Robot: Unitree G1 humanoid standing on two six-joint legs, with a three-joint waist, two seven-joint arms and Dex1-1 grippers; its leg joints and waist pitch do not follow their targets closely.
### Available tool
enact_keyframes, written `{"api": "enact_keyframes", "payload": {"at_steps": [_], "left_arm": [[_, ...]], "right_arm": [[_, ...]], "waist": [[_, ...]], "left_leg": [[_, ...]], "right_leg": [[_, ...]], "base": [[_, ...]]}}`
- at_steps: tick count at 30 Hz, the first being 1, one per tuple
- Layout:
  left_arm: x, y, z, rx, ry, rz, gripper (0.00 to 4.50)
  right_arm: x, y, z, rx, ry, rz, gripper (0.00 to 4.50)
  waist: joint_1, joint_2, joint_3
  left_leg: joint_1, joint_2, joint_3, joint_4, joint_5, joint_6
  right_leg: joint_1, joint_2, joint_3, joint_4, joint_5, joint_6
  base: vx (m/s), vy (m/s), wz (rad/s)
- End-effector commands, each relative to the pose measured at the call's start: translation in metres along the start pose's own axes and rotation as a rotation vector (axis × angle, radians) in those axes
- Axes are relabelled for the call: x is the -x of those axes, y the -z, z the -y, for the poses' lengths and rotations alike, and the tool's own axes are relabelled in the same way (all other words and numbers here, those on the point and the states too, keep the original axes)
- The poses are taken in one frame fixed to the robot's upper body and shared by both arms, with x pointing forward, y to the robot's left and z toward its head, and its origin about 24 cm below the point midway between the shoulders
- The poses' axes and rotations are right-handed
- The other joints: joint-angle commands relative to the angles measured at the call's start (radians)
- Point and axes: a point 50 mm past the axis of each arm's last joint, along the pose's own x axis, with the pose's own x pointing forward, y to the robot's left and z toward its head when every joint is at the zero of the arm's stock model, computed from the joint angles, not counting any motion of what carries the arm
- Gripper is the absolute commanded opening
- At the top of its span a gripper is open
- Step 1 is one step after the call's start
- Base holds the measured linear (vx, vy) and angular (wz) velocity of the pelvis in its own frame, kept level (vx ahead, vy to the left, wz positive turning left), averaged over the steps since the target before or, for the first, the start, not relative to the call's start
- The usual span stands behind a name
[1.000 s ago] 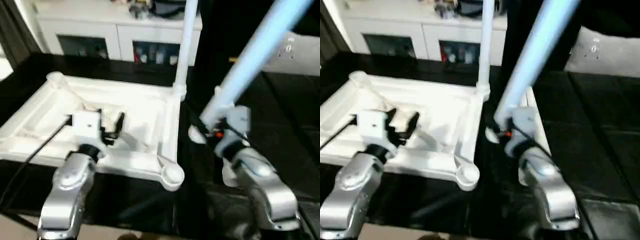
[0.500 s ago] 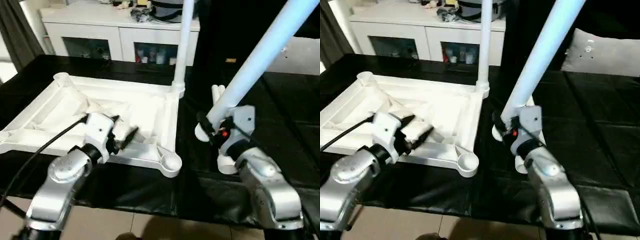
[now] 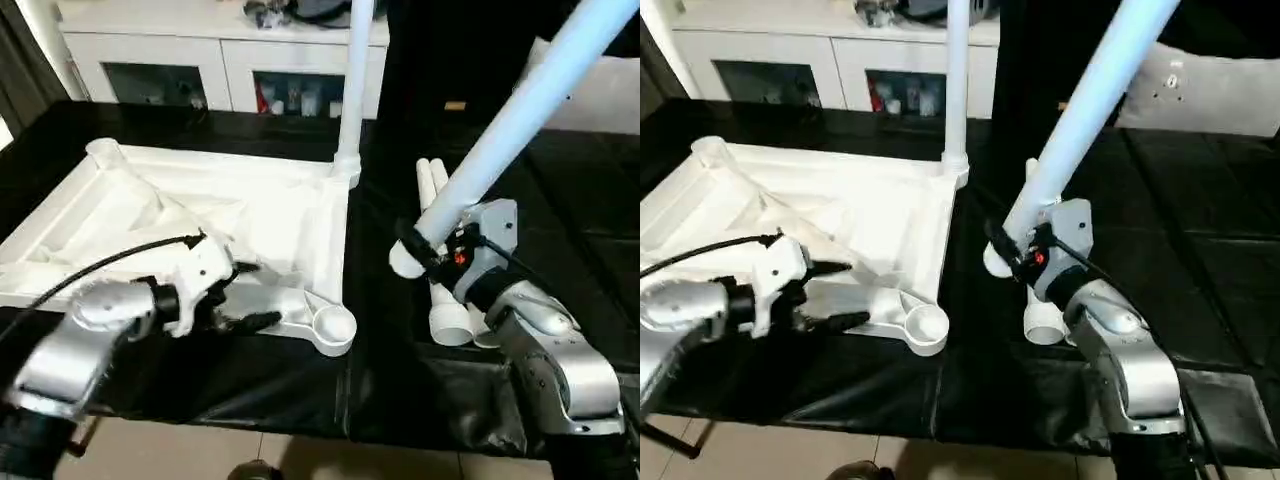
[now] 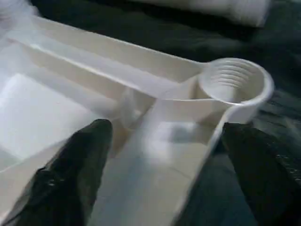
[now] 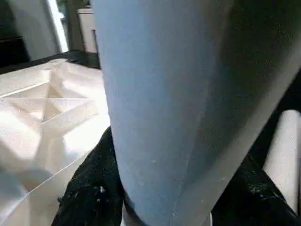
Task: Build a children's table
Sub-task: Rotate table base
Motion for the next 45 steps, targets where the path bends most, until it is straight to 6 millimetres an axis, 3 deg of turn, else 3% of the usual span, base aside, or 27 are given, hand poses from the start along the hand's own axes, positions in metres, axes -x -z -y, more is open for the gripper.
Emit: {"api": "enact_keyframes", "payload": {"at_steps": [1,5,7,10,11,12,19,22,23,25,26,28,32,35,45], "left_arm": [[-0.004,0.001,-0.001,-0.047,0.116,-0.037,3.87],[-0.009,0.005,-0.007,-0.081,0.176,-0.077,3.69],[-0.014,0.009,-0.015,-0.102,0.193,-0.1,3.41],[-0.017,0.015,-0.024,-0.092,0.196,-0.126,3.35],[-0.016,0.018,-0.027,-0.09,0.198,-0.137,3.32],[-0.016,0.019,-0.027,-0.091,0.201,-0.144,3.0],[-0.015,0.024,-0.034,-0.092,0.228,-0.178,2.9],[-0.015,0.024,-0.034,-0.092,0.228,-0.178,2.9],[-0.014,0.025,-0.034,-0.095,0.233,-0.184,2.58],[-0.016,0.026,-0.035,-0.097,0.246,-0.188,2.53],[-0.017,0.026,-0.036,-0.098,0.256,-0.191,2.49],[-0.02,0.03,-0.037,-0.099,0.301,-0.202,2.22],[-0.02,0.032,-0.037,-0.096,0.309,-0.205,2.09],[-0.02,0.033,-0.037,-0.087,0.318,-0.205,1.7],[-0.025,0.032,-0.036,0.007,0.367,-0.173,0.92]], "right_arm": [[-0.002,-0.006,-0.007,0.003,-0.093,0.02,1.9],[-0.001,-0.005,-0.012,0.004,-0.151,0.011,1.89],[-0.001,-0.005,-0.013,0.006,-0.157,0.008,1.89],[-0.001,-0.004,-0.011,0.014,-0.148,0.009,1.89],[0.0,-0.004,-0.012,0.015,-0.147,0.01,1.89],[0.0,-0.004,-0.012,0.015,-0.147,0.011,1.89],[0.001,-0.004,-0.014,0.014,-0.156,0.012,1.89],[0.001,-0.004,-0.014,0.014,-0.156,0.012,1.89],[0.001,-0.004,-0.014,0.014,-0.157,0.012,1.89],[0.001,-0.004,-0.015,0.012,-0.157,0.013,1.89],[0.0,-0.003,-0.015,0.01,-0.158,0.013,1.89],[0.0,-0.001,-0.018,0.016,-0.155,0.01,1.89],[0.0,0.0,-0.019,0.017,-0.155,0.009,1.89],[-0.001,0.0,-0.021,0.013,-0.16,0.009,1.89],[-0.011,-0.005,-0.021,0.008,-0.19,0.033,1.89]], "waist": [[0.004,0.01,-0.058],[0.003,0.012,-0.055],[0.003,0.013,-0.057],[0.003,0.013,-0.058],[0.002,0.012,-0.058],[0.001,0.013,-0.06],[0.002,0.015,-0.061],[0.002,0.015,-0.059],[0.002,0.017,-0.058],[0.003,0.017,-0.058],[0.001,0.026,-0.057],[0.004,0.022,-0.058],[0.004,0.023,-0.06],[0.003,0.024,-0.06],[0.006,0.025,-0.056]], "left_leg": [[0.035,0.061,-0.016,-0.077,-0.203,-0.003],[0.041,0.066,-0.014,-0.085,-0.28,-0.034],[0.044,0.067,-0.013,-0.084,-0.287,-0.048],[0.041,0.067,-0.013,-0.085,-0.273,-0.053],[0.04,0.067,-0.012,-0.084,-0.271,-0.054],[0.039,0.068,-0.012,-0.084,-0.264,-0.053],[0.04,0.072,-0.013,-0.083,-0.25,-0.043],[0.041,0.072,-0.011,-0.084,-0.268,-0.042],[0.041,0.073,-0.012,-0.085,-0.278,-0.045],[0.043,0.075,-0.012,-0.085,-0.285,-0.049],[0.045,0.072,-0.01,-0.086,-0.301,-0.056],[0.043,0.072,-0.012,-0.087,-0.3,-0.062],[0.04,0.075,-0.013,-0.086,-0.28,-0.057],[0.04,0.075,-0.012,-0.085,-0.271,-0.05],[0.041,0.076,-0.01,-0.086,-0.285,-0.05]], "right_leg": [[0.021,-0.07,0.028,-0.07,0.075,-0.199],[0.017,-0.074,0.032,-0.075,-0.015,-0.2],[0.015,-0.076,0.033,-0.076,-0.023,-0.203],[0.019,-0.081,0.033,-0.075,-0.012,-0.205],[0.019,-0.08,0.033,-0.074,-0.006,-0.206],[0.02,-0.08,0.033,-0.072,0.016,-0.212],[0.021,-0.082,0.03,-0.066,0.075,-0.237],[0.02,-0.084,0.031,-0.07,0.037,-0.241],[0.019,-0.084,0.032,-0.071,0.02,-0.24],[0.018,-0.084,0.032,-0.071,0.011,-0.24],[0.014,-0.08,0.032,-0.076,0.0,-0.235],[0.019,-0.085,0.034,-0.075,0.002,-0.232],[0.021,-0.088,0.032,-0.07,0.042,-0.241],[0.02,-0.087,0.032,-0.069,0.054,-0.247],[0.018,-0.091,0.034,-0.071,0.007,-0.261]], "base": [[0.0,0.0,0.0],[0.0,0.0,0.0],[0.0,0.0,0.0],[0.0,0.0,0.0],[0.0,0.0,0.0],[0.0,0.0,0.0],[0.0,0.0,0.0],[0.0,0.0,0.0],[0.0,0.0,0.0],[0.0,0.0,0.0],[0.0,0.0,0.0],[0.0,0.0,0.0],[0.0,0.0,0.0],[0.0,0.0,0.0],[0.0,0.0,0.0]]}}
